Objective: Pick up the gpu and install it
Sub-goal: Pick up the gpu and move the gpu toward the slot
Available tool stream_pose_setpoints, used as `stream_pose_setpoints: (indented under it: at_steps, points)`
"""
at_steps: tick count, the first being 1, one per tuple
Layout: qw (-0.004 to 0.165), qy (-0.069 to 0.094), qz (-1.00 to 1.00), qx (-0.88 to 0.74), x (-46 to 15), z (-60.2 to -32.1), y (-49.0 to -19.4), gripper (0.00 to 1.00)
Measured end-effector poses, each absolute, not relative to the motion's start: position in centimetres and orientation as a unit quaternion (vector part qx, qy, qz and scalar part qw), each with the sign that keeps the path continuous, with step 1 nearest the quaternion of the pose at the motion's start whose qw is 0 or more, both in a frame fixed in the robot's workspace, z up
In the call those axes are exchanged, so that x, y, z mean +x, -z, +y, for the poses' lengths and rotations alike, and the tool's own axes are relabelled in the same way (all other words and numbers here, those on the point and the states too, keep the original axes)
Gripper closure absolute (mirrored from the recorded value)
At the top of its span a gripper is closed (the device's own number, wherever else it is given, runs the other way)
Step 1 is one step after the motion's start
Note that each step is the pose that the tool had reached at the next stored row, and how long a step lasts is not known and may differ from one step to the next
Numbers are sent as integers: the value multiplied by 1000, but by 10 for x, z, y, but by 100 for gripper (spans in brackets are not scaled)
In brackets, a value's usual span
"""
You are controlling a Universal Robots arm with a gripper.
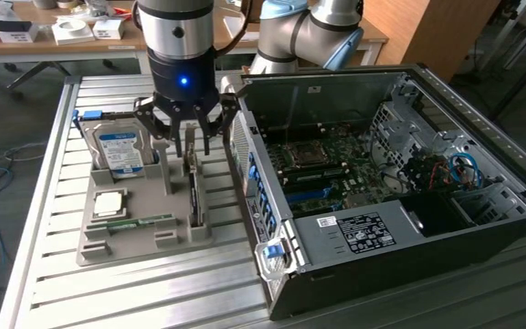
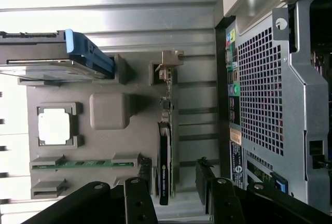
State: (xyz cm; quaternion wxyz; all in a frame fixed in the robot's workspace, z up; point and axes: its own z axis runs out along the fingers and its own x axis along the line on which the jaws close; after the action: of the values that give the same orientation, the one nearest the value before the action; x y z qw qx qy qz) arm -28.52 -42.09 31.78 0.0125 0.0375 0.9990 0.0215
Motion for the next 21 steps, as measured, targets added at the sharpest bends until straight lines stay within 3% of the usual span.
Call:
stream_pose_setpoints:
  at_steps: [21]
  points:
    - [13, -21, 999, 41, -285, -430, -305, 53]
